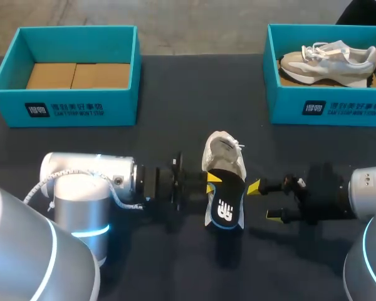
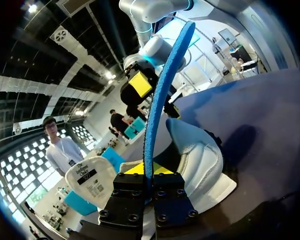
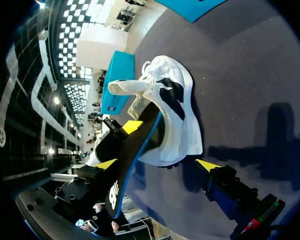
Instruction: Take the shoe out of the shoebox, open the shoe tongue, remove and reinsert the insole, then place the shoe into the shoebox
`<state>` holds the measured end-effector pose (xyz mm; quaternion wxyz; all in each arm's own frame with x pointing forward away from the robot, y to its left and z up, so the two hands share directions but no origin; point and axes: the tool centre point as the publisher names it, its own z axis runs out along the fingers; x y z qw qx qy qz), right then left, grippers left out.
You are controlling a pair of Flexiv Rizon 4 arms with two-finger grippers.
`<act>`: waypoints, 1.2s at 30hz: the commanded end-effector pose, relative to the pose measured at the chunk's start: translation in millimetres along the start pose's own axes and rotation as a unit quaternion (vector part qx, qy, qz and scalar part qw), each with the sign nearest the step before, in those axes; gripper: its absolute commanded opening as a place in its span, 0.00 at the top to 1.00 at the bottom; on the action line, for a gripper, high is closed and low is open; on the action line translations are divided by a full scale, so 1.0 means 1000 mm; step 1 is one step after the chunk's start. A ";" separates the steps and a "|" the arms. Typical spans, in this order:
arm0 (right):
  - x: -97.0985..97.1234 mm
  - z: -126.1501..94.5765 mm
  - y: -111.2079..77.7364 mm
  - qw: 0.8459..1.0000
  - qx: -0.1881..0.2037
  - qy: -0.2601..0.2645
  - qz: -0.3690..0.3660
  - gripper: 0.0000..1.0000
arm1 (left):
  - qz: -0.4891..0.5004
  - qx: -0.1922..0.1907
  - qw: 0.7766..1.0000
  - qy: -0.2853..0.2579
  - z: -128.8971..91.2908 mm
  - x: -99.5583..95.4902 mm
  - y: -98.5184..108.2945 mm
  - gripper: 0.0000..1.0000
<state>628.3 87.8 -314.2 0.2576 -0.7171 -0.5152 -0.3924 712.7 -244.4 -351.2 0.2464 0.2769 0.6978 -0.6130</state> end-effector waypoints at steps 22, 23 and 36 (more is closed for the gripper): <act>0.001 0.000 -0.001 1.000 -0.001 -0.002 0.000 0.00 | -0.008 0.008 1.000 0.003 -0.003 0.000 -0.004 0.68; 0.001 0.000 -0.001 1.000 -0.001 -0.002 0.000 0.00 | -0.007 0.009 1.000 0.003 -0.003 0.000 -0.005 0.67; 0.001 0.000 -0.001 1.000 -0.001 -0.002 0.000 0.00 | 0.009 0.022 1.000 0.012 -0.002 0.003 -0.019 0.62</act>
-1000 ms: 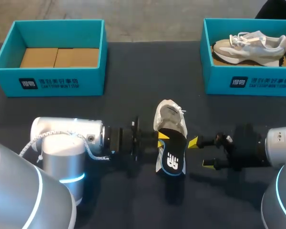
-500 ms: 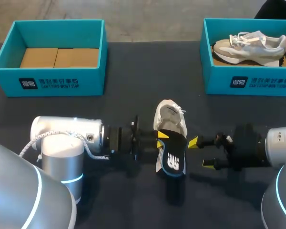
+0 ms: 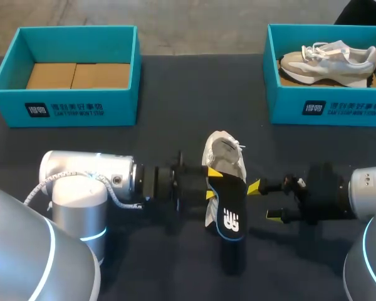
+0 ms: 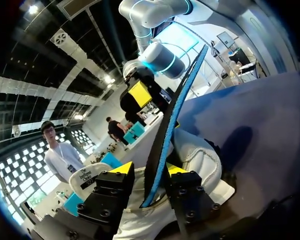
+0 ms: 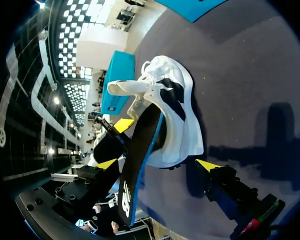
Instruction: Take the shoe out of the shoebox, open the shoe tongue, remove and reinsert the insole, then place the shoe into the shoebox
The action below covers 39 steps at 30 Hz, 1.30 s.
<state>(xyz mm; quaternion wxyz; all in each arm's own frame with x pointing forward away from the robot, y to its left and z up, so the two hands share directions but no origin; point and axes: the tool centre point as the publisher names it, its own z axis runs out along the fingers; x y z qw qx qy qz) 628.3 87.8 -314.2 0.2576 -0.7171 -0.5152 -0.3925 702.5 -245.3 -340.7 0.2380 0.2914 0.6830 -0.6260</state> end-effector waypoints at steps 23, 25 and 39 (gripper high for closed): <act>0.001 0.000 -0.001 1.000 -0.001 -0.002 0.000 0.00 | 0.068 -0.018 0.997 0.019 0.001 0.007 -0.027 0.74; 0.001 0.000 -0.001 1.000 -0.001 -0.002 0.000 0.00 | 0.069 -0.019 0.997 0.020 0.001 0.008 -0.028 0.77; 0.001 0.000 -0.001 1.000 -0.001 -0.002 0.000 0.00 | 0.048 -0.017 0.999 0.019 -0.009 0.006 -0.028 1.00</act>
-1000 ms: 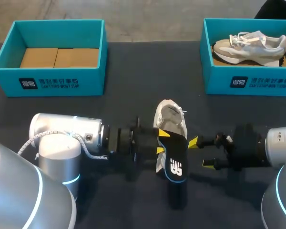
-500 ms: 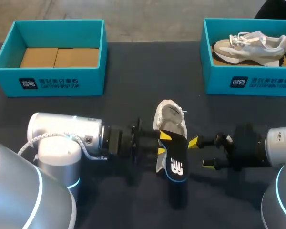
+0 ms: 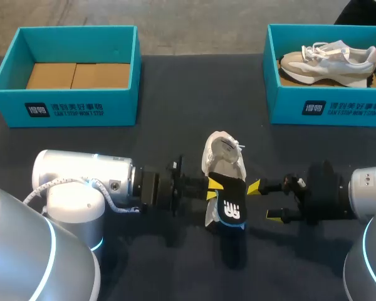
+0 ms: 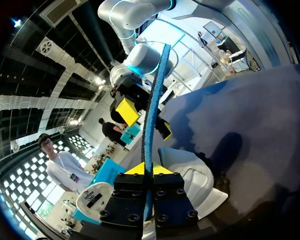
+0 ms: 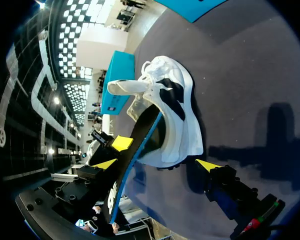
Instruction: Take the shoe out of the shoebox, open the shoe tongue, remove and reinsert the insole, then place the shoe into the shoebox
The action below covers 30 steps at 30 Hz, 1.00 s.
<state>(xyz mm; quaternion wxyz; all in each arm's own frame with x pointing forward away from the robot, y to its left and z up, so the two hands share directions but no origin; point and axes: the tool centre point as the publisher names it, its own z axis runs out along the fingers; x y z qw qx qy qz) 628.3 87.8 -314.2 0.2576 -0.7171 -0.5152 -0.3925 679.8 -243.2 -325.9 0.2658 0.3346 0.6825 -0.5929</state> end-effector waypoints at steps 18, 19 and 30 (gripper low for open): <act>0.001 0.000 -0.001 1.000 -0.001 -0.002 0.000 0.00 | -0.052 0.034 0.998 -0.014 -0.005 -0.002 0.017 1.00; 0.001 0.000 -0.001 1.000 -0.001 -0.002 0.000 0.00 | -0.053 0.034 0.998 -0.014 -0.004 -0.002 0.017 1.00; 0.001 0.000 -0.001 1.000 -0.001 -0.002 0.000 0.00 | -0.055 0.029 0.998 -0.007 0.004 -0.001 0.028 1.00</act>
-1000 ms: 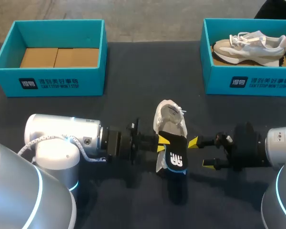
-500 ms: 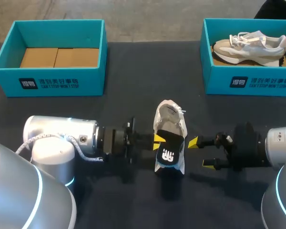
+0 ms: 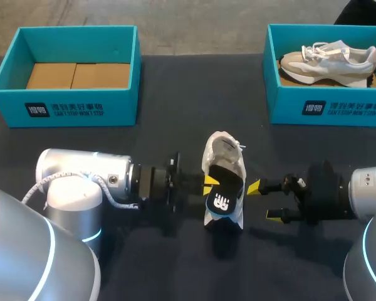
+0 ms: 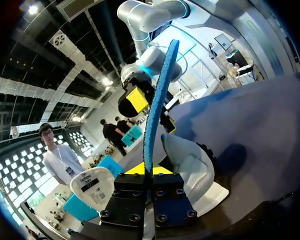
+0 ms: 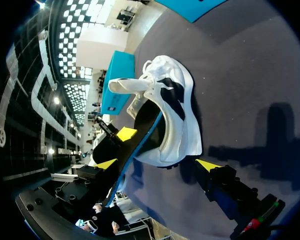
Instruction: Take the shoe out of the shoebox, open the shoe tongue, remove and reinsert the insole, then place the shoe into the shoebox
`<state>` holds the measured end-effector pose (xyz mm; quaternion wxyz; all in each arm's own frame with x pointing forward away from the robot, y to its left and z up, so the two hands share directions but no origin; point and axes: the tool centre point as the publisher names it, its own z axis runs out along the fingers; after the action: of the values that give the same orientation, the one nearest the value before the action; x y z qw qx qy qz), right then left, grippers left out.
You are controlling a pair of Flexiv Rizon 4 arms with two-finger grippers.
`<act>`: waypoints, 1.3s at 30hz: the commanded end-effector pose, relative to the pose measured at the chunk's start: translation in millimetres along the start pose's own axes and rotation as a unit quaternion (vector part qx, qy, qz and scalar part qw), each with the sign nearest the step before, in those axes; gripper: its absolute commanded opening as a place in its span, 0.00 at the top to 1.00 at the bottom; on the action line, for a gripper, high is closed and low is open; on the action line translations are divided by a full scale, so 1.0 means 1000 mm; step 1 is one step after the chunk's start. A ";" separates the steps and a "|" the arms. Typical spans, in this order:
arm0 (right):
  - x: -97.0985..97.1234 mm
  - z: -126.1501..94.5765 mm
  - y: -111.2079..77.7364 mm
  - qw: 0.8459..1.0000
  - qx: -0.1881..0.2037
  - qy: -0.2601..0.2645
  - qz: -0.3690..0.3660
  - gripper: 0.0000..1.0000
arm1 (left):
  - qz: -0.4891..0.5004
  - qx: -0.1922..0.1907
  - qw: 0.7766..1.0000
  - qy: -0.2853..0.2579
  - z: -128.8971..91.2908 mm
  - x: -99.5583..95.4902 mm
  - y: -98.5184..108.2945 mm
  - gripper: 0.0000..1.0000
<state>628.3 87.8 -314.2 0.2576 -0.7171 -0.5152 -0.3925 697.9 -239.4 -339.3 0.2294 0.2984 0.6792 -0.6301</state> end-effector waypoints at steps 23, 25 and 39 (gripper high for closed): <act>0.001 0.000 -0.001 1.000 -0.001 -0.002 0.000 0.00 | 0.017 -0.047 0.999 0.020 0.003 0.001 0.024 1.00; 0.001 0.000 -0.001 1.000 -0.001 -0.002 0.000 0.00 | 0.016 -0.047 0.999 0.020 0.001 0.001 0.024 1.00; 0.001 0.000 -0.001 1.000 -0.001 -0.002 0.000 0.00 | 0.035 -0.030 0.999 0.016 -0.002 -0.001 0.004 0.63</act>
<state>628.3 87.8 -314.2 0.2576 -0.7171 -0.5152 -0.3925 706.6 -239.0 -342.3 0.2470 0.3252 0.6903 -0.5973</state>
